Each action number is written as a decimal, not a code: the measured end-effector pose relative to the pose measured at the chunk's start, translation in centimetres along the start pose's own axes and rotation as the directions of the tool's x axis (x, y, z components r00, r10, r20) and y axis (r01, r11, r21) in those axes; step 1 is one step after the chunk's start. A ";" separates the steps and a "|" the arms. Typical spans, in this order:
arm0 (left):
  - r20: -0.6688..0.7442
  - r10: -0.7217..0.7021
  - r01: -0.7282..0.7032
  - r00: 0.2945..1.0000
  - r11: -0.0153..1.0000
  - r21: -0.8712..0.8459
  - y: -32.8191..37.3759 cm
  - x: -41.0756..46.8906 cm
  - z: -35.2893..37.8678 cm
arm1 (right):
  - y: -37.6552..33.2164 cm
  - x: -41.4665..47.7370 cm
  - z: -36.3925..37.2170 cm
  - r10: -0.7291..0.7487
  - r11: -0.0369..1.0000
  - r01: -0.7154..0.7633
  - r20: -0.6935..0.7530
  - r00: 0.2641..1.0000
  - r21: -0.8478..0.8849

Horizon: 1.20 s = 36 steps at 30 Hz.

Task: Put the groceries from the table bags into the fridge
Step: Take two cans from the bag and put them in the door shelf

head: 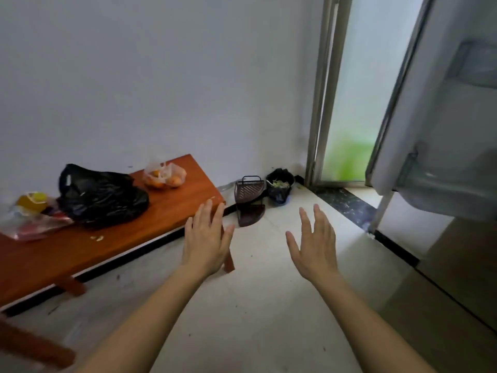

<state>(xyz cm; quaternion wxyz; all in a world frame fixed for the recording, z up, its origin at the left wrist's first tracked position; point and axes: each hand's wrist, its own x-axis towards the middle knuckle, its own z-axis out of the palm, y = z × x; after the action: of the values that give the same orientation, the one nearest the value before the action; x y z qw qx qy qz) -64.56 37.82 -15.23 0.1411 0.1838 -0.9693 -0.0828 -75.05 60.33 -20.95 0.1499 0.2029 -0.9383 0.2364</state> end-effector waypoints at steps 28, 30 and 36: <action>0.003 -0.545 0.545 0.838 0.838 0.035 -59.4 4.6 -5.5 | -53.8 13.8 33.0 -0.516 0.857 0.473 0.371 0.772 0.208; 0.022 -0.540 0.537 0.841 0.840 0.075 -62.9 6.6 -5.1 | -56.7 15.8 36.3 -0.526 0.851 0.468 0.378 0.762 0.239; 0.115 -0.520 0.499 0.846 0.849 0.174 -73.5 13.5 -6.6 | -67.6 22.7 44.3 -0.593 0.805 0.490 0.428 0.682 0.335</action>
<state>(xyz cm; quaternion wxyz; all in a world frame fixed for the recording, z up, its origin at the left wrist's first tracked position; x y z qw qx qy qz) -50.15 -35.57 -21.33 0.0240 0.4370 -0.8968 -0.0647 -72.53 -23.52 -23.85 -0.0623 0.5413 -0.8124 0.2079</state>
